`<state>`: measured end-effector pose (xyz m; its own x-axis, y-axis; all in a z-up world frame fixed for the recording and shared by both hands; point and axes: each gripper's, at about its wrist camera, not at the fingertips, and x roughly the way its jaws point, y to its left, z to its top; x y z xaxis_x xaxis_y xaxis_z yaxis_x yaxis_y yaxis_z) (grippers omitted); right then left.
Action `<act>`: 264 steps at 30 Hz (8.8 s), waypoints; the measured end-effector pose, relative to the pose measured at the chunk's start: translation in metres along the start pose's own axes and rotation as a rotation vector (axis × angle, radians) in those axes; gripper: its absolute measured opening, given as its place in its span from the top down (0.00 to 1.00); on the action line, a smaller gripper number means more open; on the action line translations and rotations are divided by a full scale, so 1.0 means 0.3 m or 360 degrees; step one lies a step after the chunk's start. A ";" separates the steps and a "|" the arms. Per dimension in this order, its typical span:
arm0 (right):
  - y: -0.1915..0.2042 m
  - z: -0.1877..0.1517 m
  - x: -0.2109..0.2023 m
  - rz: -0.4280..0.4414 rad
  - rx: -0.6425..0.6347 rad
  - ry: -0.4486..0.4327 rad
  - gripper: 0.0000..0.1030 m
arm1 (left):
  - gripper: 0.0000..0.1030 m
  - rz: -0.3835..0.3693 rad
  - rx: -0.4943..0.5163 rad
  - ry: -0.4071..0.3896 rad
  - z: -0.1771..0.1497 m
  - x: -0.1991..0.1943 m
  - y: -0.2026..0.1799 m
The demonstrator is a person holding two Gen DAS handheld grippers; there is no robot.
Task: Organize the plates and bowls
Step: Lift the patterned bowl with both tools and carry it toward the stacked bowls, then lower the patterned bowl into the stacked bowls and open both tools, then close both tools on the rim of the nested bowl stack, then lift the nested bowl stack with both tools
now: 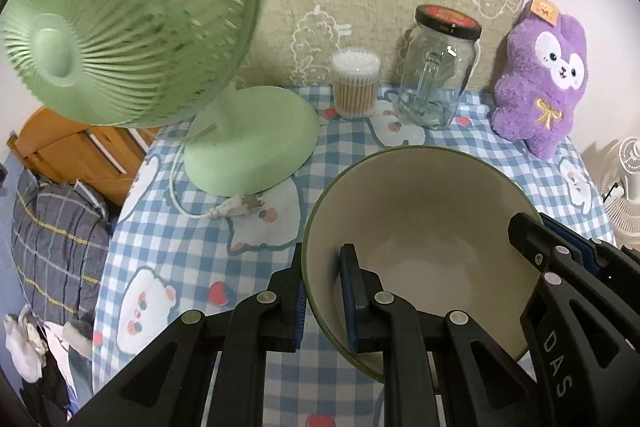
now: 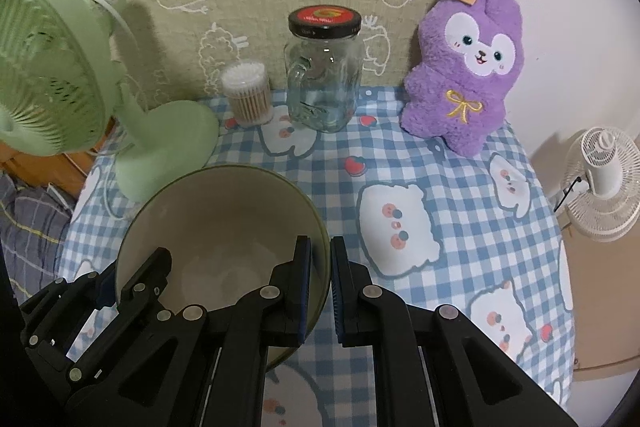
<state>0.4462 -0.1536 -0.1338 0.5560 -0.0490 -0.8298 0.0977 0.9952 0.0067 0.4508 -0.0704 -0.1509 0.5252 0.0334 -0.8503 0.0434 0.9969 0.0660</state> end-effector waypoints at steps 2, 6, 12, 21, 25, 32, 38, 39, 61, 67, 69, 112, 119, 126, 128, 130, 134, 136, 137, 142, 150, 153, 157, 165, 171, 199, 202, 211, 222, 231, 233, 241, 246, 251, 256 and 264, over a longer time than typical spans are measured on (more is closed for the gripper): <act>-0.001 -0.008 -0.031 -0.0001 0.0001 -0.0010 0.87 | 0.88 -0.0002 0.0000 -0.0009 -0.006 -0.029 0.003; -0.002 -0.026 -0.099 0.0005 -0.0009 -0.0033 0.87 | 0.88 0.0002 -0.0012 -0.0031 -0.021 -0.093 0.011; -0.004 -0.054 -0.202 0.0022 -0.0029 -0.0065 0.88 | 0.88 0.0020 -0.0032 -0.0069 -0.046 -0.197 0.030; -0.019 -0.107 -0.361 0.0052 -0.0038 -0.0113 0.88 | 0.88 0.0048 -0.0054 -0.0116 -0.097 -0.353 0.030; -0.034 -0.141 -0.428 0.0062 -0.0048 -0.0135 0.88 | 0.88 0.0057 -0.0074 -0.0163 -0.133 -0.419 0.022; -0.063 -0.208 -0.528 0.0081 -0.0056 -0.0156 0.88 | 0.88 0.0075 -0.0085 -0.0185 -0.199 -0.516 0.002; -0.092 -0.269 -0.608 0.0087 -0.0060 -0.0175 0.88 | 0.88 0.0079 -0.0093 -0.0208 -0.261 -0.594 -0.020; -0.096 -0.279 -0.619 0.0087 -0.0062 -0.0180 0.88 | 0.88 0.0079 -0.0093 -0.0212 -0.272 -0.605 -0.024; -0.142 -0.552 -0.679 0.0085 -0.0059 -0.0092 0.88 | 0.88 0.0072 -0.0098 -0.0158 -0.543 -0.664 -0.060; -0.138 -0.623 -0.667 0.0077 -0.0067 -0.0073 0.88 | 0.88 0.0065 -0.0103 -0.0138 -0.613 -0.652 -0.055; -0.139 -0.642 -0.664 0.0072 -0.0071 -0.0068 0.88 | 0.88 0.0059 -0.0107 -0.0128 -0.635 -0.647 -0.054; -0.104 -0.840 -0.509 0.0079 -0.0084 0.0111 0.87 | 0.88 0.0073 -0.0105 0.0066 -0.833 -0.518 -0.024; -0.107 -0.838 -0.512 0.0066 -0.0072 0.0115 0.87 | 0.88 0.0057 -0.0102 0.0069 -0.833 -0.515 -0.021; -0.114 -0.832 -0.521 0.0102 -0.0074 0.0126 0.88 | 0.75 0.0040 -0.0089 0.0071 -0.827 -0.517 -0.033; -0.111 -0.827 -0.538 0.0107 -0.0098 0.0092 0.88 | 0.68 0.0016 -0.0073 0.0056 -0.823 -0.532 -0.036; -0.109 -0.819 -0.552 0.0113 -0.0120 0.0073 0.87 | 0.62 0.0014 -0.0055 0.0025 -0.816 -0.552 -0.038; -0.115 -0.794 -0.580 0.0136 -0.0142 0.0059 0.87 | 0.43 0.0008 -0.0042 0.0003 -0.793 -0.585 -0.040; -0.118 -0.782 -0.595 0.0137 -0.0153 0.0049 0.87 | 0.38 0.0009 -0.0035 -0.0015 -0.785 -0.604 -0.045; -0.119 -0.778 -0.600 0.0138 -0.0161 0.0046 0.87 | 0.33 0.0012 -0.0031 -0.0021 -0.782 -0.611 -0.046; -0.124 -0.764 -0.621 0.0178 -0.0195 0.0048 0.87 | 0.26 0.0006 -0.0018 -0.0032 -0.774 -0.638 -0.049; -0.128 -0.748 -0.633 0.0199 -0.0174 0.0058 0.87 | 0.23 -0.0020 0.0015 -0.0039 -0.760 -0.652 -0.045; -0.127 -0.750 -0.629 0.0200 -0.0150 0.0069 0.86 | 0.23 -0.0033 0.0033 -0.0034 -0.760 -0.647 -0.043; -0.124 -0.761 -0.611 0.0188 -0.0118 0.0101 0.82 | 0.21 -0.0048 0.0053 -0.0028 -0.767 -0.635 -0.038; -0.146 -0.805 -0.554 0.0132 -0.0018 0.0155 0.51 | 0.20 -0.0095 0.0048 0.0061 -0.793 -0.560 -0.012; -0.141 -0.827 -0.500 0.0128 0.0017 0.0221 0.51 | 0.20 -0.0148 0.0094 0.0111 -0.813 -0.510 -0.020; -0.110 -0.837 -0.338 0.0169 0.0118 0.0329 0.50 | 0.21 -0.0311 0.0145 0.0264 -0.809 -0.356 -0.043; -0.113 -0.834 -0.333 0.0172 0.0126 0.0333 0.51 | 0.21 -0.0342 0.0135 0.0283 -0.808 -0.351 -0.044; -0.090 -0.835 -0.314 0.0224 0.0152 0.0329 0.45 | 0.23 -0.0449 0.0136 0.0284 -0.806 -0.338 -0.029; -0.090 -0.834 -0.308 0.0231 0.0168 0.0318 0.46 | 0.34 -0.0541 0.0161 0.0260 -0.807 -0.344 -0.037; -0.096 -0.843 -0.317 0.0230 0.0174 0.0343 0.46 | 0.35 -0.0526 0.0161 0.0284 -0.803 -0.350 -0.045; -0.097 -0.844 -0.320 0.0228 0.0181 0.0347 0.46 | 0.36 -0.0526 0.0158 0.0289 -0.803 -0.349 -0.043; -0.105 -0.843 -0.330 0.0194 0.0224 0.0343 0.49 | 0.38 -0.0515 0.0164 0.0291 -0.798 -0.354 -0.042; -0.102 -0.843 -0.335 0.0164 0.0222 0.0350 0.50 | 0.42 -0.0498 0.0163 0.0290 -0.798 -0.361 -0.039; -0.096 -0.841 -0.341 0.0158 0.0212 0.0347 0.50 | 0.42 -0.0498 0.0161 0.0285 -0.799 -0.366 -0.033; -0.088 -0.828 -0.361 0.0150 0.0209 0.0333 0.50 | 0.42 -0.0503 0.0157 0.0274 -0.789 -0.381 -0.029; -0.066 -0.791 -0.418 0.0139 0.0210 0.0290 0.50 | 0.42 -0.0515 0.0161 0.0232 -0.754 -0.432 -0.005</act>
<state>0.1786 -0.1469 -0.1624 0.4103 0.0645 -0.9097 0.1697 0.9747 0.1457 0.1904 -0.0600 -0.1590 0.3442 -0.2656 -0.9005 0.2753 0.9455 -0.1736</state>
